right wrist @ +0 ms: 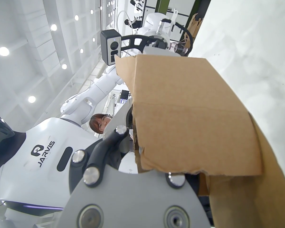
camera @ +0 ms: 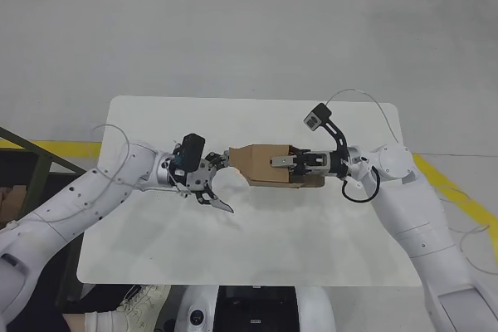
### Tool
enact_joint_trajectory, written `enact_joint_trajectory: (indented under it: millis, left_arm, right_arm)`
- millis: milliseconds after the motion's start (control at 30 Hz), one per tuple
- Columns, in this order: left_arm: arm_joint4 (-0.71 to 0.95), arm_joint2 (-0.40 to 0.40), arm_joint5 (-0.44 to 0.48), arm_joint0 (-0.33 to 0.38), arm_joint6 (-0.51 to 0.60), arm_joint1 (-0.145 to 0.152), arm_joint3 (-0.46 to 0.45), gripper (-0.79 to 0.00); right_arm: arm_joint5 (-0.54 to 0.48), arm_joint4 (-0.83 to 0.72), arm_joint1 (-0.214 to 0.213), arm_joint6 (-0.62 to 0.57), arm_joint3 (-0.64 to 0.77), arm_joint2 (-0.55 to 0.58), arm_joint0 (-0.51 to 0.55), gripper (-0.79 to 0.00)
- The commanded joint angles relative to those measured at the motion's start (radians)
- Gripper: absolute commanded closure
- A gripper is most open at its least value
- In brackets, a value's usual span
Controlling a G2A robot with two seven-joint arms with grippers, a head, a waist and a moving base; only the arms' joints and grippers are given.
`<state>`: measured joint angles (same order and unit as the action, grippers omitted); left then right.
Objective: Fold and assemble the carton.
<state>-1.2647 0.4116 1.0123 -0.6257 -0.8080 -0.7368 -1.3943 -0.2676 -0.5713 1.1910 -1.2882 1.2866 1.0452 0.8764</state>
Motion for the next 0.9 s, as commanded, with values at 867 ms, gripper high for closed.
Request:
enact_joint_trajectory:
  millis: [867]
  left_arm:
    - [-0.031, -0.081, -0.005, 0.082, -0.005, -0.039, 0.016, -0.785]
  right_arm:
    - [-0.008, -0.009, 0.002, -0.012, -0.015, -0.005, -0.008, 0.0]
